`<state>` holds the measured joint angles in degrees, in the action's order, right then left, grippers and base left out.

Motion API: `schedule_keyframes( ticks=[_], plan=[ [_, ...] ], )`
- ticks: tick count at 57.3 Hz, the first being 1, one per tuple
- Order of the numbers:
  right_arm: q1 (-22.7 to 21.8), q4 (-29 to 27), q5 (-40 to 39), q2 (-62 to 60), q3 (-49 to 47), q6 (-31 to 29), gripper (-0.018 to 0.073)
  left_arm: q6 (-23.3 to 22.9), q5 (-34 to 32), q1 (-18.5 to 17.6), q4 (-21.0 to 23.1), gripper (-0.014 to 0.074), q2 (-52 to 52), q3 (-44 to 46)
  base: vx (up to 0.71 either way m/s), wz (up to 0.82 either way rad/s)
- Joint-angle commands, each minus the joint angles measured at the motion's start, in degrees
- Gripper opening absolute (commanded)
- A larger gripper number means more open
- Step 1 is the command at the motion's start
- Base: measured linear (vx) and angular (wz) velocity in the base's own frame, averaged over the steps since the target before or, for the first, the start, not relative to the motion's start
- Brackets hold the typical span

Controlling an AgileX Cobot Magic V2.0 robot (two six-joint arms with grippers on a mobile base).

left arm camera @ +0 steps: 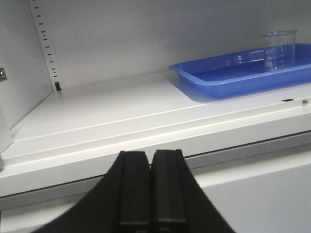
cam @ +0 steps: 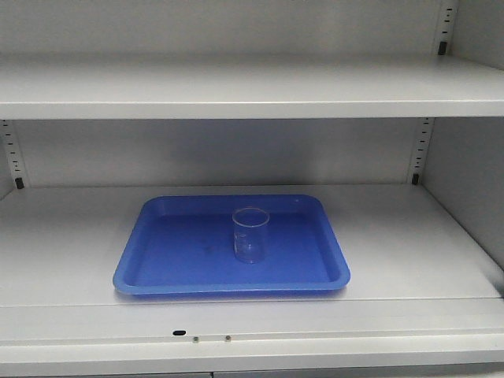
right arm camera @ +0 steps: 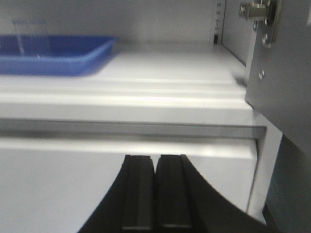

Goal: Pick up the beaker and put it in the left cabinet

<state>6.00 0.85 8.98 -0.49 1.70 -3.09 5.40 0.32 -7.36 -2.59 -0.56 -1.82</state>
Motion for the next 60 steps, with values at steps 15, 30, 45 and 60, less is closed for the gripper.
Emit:
schedule_keyframes(
  ticks=[15,30,45,60],
  plan=[
    [-0.16,2.18,-2.53,-1.06,0.44,-0.66,-0.0009,-0.15,-4.60,-0.03,0.18,0.0001,-1.06,-0.90,0.00,0.00],
    [-0.16,2.18,-2.53,-1.06,0.44,-0.66,-0.0009,-0.15,-4.60,-0.03,0.18,0.0001,-1.06,-0.90,0.00,0.00],
    [-0.16,2.18,-2.53,-1.06,0.44,-0.66,-0.0009,-0.15,-4.60,-0.03,0.18,0.0001,-1.06,-0.90,0.00,0.00],
    [-0.16,2.18,-2.53,-1.06,0.44,-0.66,-0.0009,-0.15,-4.60,-0.03,0.18,0.0001,-1.06,-0.90,0.00,0.00]
  ],
)
